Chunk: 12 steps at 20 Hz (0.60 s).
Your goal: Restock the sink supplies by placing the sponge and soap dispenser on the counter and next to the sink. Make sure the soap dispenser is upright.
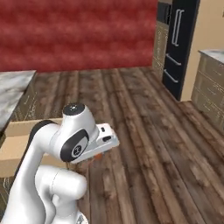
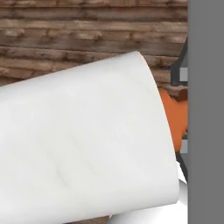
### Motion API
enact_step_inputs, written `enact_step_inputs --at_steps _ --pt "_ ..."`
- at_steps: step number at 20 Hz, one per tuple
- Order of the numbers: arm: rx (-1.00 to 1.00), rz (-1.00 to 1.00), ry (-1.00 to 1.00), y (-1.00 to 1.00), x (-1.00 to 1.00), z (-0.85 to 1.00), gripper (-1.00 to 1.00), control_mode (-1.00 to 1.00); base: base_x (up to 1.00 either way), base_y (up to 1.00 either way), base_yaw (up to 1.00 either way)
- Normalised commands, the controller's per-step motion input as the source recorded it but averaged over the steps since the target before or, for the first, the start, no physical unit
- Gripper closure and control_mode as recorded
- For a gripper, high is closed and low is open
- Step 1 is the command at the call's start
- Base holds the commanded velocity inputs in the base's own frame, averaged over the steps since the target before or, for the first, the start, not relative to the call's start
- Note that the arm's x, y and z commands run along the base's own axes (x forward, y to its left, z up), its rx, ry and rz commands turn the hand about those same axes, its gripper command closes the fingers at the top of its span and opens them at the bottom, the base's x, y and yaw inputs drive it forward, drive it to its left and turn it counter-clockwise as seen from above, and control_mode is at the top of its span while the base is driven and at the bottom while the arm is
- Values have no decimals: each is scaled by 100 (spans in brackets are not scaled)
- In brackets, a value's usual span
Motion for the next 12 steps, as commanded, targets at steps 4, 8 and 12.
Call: enact_step_inputs --at_steps 4,8,12 --pt "0 0 0 0 0 0 100 100 26 -34 -69" --pt "0 0 0 0 0 0 100 100 34 -72 -50" --pt "0 0 0 0 0 0 100 100 51 -84 -38"
